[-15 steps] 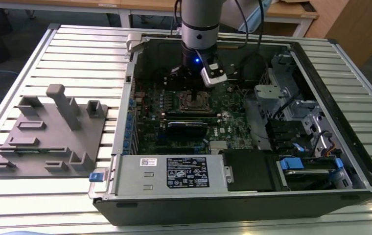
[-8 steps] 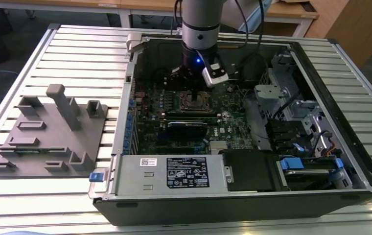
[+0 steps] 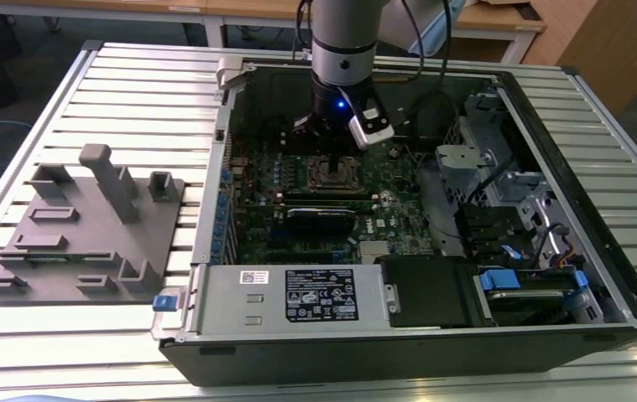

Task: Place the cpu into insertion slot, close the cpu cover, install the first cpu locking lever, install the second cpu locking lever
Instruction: 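Install the second cpu locking lever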

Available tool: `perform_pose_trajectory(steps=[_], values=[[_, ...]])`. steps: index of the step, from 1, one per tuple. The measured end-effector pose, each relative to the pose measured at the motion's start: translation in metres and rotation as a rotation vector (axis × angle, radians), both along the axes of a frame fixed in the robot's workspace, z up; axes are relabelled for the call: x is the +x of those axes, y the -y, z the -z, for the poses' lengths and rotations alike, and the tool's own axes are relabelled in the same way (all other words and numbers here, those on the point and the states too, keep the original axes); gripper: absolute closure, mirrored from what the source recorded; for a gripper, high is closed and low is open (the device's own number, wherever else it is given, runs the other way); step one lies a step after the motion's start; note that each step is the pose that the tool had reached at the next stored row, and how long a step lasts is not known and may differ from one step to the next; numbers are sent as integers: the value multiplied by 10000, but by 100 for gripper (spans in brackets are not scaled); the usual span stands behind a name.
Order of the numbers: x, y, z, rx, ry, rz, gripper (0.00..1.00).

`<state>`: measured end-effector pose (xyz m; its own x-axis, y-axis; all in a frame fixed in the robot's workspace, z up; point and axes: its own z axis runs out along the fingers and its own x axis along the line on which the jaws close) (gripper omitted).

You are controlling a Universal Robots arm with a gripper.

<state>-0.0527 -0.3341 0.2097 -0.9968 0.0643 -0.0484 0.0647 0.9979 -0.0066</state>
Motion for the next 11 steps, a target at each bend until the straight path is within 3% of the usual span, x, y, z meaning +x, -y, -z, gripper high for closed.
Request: perform_pose_trajectory(steps=[6,11], values=[[0,0,-2,1,1,-6,89],[0,0,-55,0,0,-6,89]])
